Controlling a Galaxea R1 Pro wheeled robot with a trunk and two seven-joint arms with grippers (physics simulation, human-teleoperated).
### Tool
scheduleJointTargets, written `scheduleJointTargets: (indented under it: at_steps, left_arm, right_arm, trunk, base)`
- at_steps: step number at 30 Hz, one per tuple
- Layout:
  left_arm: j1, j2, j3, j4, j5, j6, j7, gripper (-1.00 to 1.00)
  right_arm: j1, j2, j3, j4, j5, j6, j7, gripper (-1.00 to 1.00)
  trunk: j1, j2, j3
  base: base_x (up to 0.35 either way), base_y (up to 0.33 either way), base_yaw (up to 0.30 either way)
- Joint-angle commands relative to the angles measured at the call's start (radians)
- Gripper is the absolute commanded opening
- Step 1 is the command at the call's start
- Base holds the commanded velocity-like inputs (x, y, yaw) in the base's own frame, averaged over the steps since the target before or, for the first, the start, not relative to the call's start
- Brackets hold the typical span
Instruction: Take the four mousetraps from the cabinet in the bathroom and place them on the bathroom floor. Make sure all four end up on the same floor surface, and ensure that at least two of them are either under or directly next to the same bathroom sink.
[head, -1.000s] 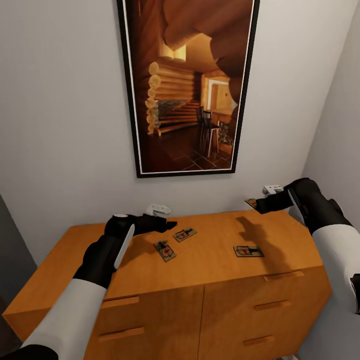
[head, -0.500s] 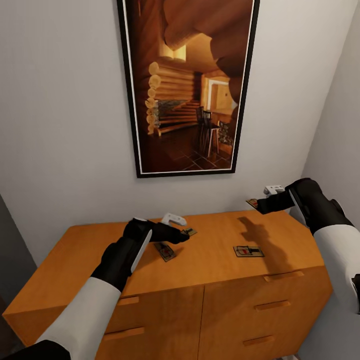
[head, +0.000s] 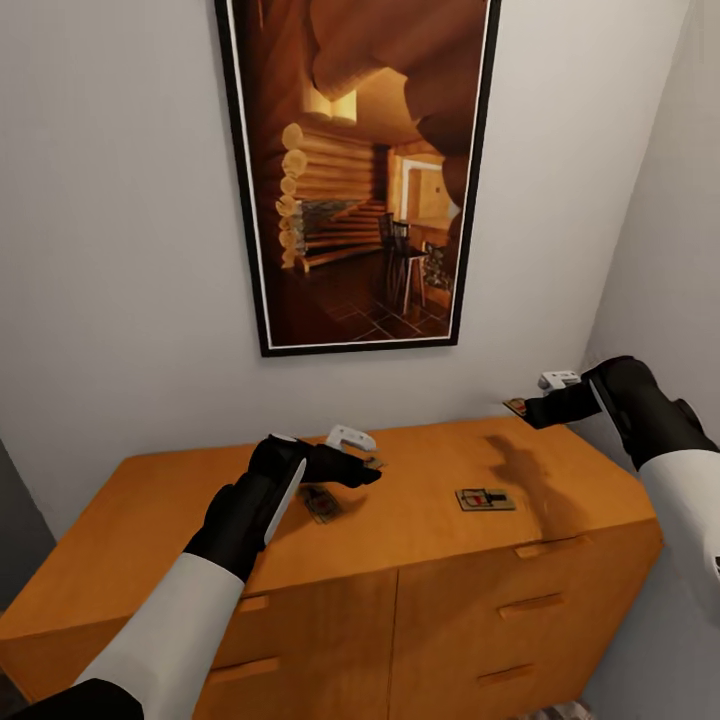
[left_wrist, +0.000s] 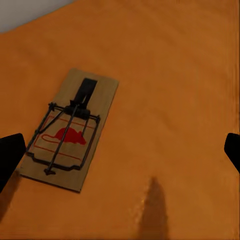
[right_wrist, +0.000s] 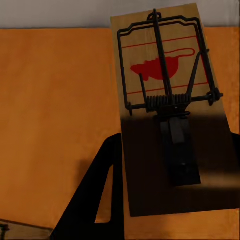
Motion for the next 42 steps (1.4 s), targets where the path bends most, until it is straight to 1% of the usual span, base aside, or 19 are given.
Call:
scheduleJointTargets:
  at_steps: [1,5,20,23,27,37,42]
  left_arm:
    - [-0.001,0.000,0.001,-0.001,-0.011,0.002,-0.009,1.00]
    - [-0.001,0.000,0.001,-0.011,-0.012,0.001,-0.009,1.00]
    - [-0.001,0.005,0.000,-0.027,-0.013,0.002,-0.011,1.00]
    - [-0.001,0.005,0.000,-0.029,-0.014,0.004,-0.011,1.00]
    - [-0.001,0.007,-0.001,-0.044,-0.015,0.008,-0.010,1.00]
    - [-0.001,0.007,-0.005,-0.065,-0.016,0.008,-0.007,1.00]
    - [-0.001,0.007,-0.005,-0.067,-0.015,0.009,-0.007,1.00]
  right_arm:
    - [-0.001,-0.003,0.003,-0.001,0.007,0.002,0.009,-1.00]
    - [-0.001,-0.009,0.002,-0.001,0.007,0.003,0.009,-1.00]
    - [-0.001,-0.015,0.002,-0.001,0.008,0.002,0.008,-1.00]
    - [-0.001,-0.023,0.002,-0.001,0.009,0.001,0.007,-1.00]
    - [-0.001,-0.044,0.003,-0.001,0.009,0.001,0.008,-1.00]
    - [-0.001,-0.063,0.003,-0.001,0.012,0.001,0.009,-1.00]
    - [-0.001,-0.071,0.003,-0.001,0.014,0.001,0.009,-1.00]
  trunk:
    - [0.000,-0.001,-0.001]
    - [0.000,-0.001,-0.001]
    - [0.000,-0.001,-0.001]
    - [0.000,-0.001,-0.001]
    - [0.000,-0.001,-0.001]
    - [0.000,-0.001,-0.001]
    - [0.000,-0.001,-0.001]
  base:
    - [0.000,0.000,-0.205]
    - [0.000,0.000,-0.096]
    - [0.000,0.000,-0.012]
    - [0.000,0.000,0.000]
    - [0.000,0.000,0.000]
    - [0.001,0.008,0.000]
    - [0.056,0.198,0.000]
